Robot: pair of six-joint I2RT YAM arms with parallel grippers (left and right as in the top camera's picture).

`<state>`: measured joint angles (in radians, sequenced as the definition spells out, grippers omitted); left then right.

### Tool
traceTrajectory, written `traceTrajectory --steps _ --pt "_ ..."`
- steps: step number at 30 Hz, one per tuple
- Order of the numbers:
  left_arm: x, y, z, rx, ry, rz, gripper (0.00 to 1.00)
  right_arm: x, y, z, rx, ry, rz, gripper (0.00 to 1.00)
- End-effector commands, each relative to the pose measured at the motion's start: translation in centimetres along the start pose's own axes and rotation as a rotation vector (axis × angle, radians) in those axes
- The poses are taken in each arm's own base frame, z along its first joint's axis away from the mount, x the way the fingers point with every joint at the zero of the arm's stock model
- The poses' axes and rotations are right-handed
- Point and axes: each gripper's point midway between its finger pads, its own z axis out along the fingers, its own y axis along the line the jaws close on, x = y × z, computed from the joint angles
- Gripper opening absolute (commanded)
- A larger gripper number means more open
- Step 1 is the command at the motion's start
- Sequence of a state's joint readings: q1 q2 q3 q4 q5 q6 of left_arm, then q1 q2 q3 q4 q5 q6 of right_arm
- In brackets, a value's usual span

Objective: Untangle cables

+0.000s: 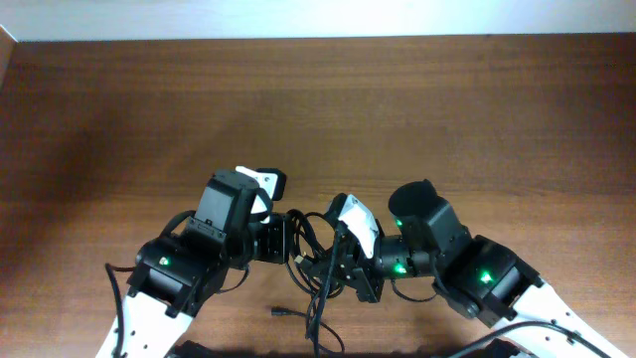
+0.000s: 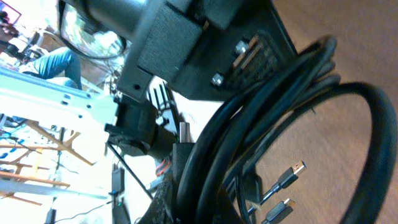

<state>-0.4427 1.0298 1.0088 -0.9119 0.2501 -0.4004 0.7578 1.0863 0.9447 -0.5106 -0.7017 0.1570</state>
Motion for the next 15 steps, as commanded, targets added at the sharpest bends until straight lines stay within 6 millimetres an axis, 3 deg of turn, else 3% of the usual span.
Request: traceTrajectory --steps 1,2,4,7,8,13,14,15 --pt "-2.0 3.3 0.0 -0.167 -0.081 -0.055 0.00 -0.3 7.3 -2.2 -0.281 -0.039 -0.170 0.07" --pt "-2.0 3.3 0.0 -0.167 -0.082 -0.054 0.00 -0.4 6.7 -2.0 -0.246 -0.044 -0.166 0.07" --pt "-2.2 3.2 0.0 -0.164 -0.089 -0.053 0.00 -0.6 6.6 -2.0 -0.242 -0.049 -0.171 0.18" --pt "-3.6 2.6 0.0 -0.140 -0.145 -0.042 0.00 -0.5 6.7 -2.0 -0.250 -0.048 -0.171 0.53" --pt "-4.1 2.4 -0.1 -0.132 -0.164 -0.039 0.00 -0.5 6.7 -2.0 -0.250 -0.047 -0.171 0.60" --pt "-4.7 2.7 -0.2 -0.148 -0.199 -0.077 0.00 -0.2 6.4 -1.7 -0.246 -0.027 -0.144 0.64" --pt "-4.8 3.6 -0.4 -0.194 -0.220 -0.148 0.00 0.1 6.3 -1.6 -0.245 -0.015 -0.132 0.63" --pt "-5.0 4.5 -0.7 -0.238 -0.247 -0.215 0.00 0.3 6.1 -1.5 -0.243 -0.002 -0.119 0.55"
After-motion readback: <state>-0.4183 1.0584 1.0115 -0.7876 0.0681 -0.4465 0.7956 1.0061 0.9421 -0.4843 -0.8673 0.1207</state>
